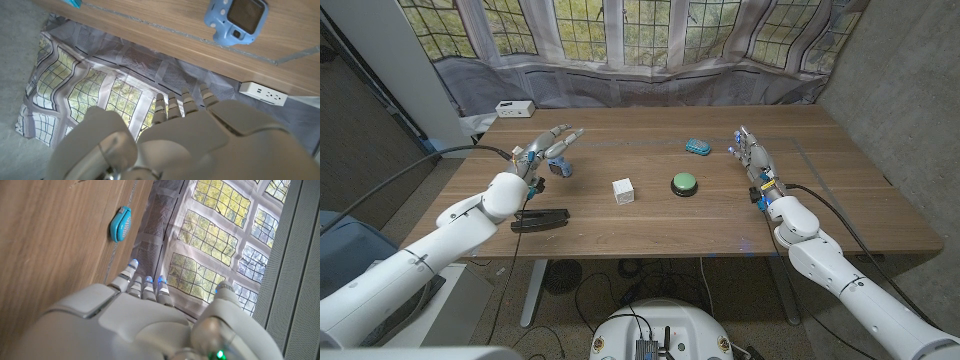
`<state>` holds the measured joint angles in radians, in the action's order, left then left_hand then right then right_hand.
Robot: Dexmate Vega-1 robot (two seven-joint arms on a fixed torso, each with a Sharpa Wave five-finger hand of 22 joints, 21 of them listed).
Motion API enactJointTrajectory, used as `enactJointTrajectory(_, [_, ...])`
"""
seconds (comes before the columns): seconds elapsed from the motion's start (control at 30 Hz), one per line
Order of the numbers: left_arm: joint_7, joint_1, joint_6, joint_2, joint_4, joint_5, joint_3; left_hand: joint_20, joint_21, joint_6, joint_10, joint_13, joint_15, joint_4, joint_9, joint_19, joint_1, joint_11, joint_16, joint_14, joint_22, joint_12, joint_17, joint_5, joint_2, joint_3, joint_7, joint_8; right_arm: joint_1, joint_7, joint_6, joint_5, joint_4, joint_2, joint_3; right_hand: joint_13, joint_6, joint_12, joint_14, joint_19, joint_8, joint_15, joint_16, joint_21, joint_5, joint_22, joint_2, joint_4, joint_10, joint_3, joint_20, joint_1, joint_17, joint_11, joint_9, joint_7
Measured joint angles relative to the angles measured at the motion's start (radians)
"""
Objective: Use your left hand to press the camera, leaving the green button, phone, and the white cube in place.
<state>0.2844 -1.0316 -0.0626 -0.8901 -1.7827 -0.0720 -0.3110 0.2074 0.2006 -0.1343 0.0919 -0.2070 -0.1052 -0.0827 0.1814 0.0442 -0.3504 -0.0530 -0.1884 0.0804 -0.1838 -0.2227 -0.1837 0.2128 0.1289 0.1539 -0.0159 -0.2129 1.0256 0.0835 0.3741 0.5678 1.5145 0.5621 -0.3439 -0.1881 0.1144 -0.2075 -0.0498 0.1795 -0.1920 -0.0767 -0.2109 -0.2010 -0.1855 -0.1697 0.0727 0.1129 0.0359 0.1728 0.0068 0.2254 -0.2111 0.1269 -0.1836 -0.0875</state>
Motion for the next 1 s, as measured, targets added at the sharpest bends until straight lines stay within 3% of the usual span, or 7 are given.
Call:
enactJointTrajectory(0.53, [-0.085,0.013,0.179,0.096,0.084,-0.169,0.001,-0.006,0.011,-0.012,0.024,0.003,0.001,-0.004,0.0,-0.032,0.0,-0.011,-0.008,0.019,0.0,-0.008,0.0,0.0,0.0,-0.004,-0.013,0.0,0.002,-0.029,0.037,0.006,-0.009,0.001,0.008,0.0,0.018,-0.004,0.016,0.012,-0.005,0.005,-0.004,-0.007,0.0,0.0,0.0,0.003,0.014,0.003,-0.001,0.0,0.002,-0.007,0.0,0.004])
enactJointTrajectory(1.0, [-0.222,0.043,0.362,0.19,0.19,-0.34,-0.005,-0.011,0.022,-0.012,0.034,0.003,0.003,-0.004,0.0,-0.084,-0.005,-0.021,-0.008,0.029,0.003,-0.008,0.002,0.0,0.005,-0.004,-0.013,0.006,0.012,-0.039,0.053,0.003,-0.003,0.01,0.014,0.0,0.025,-0.004,0.025,0.018,-0.005,0.004,-0.004,-0.007,0.0,0.0,0.0,0.003,0.034,0.003,0.0,0.0,0.002,-0.005,0.0,0.011])
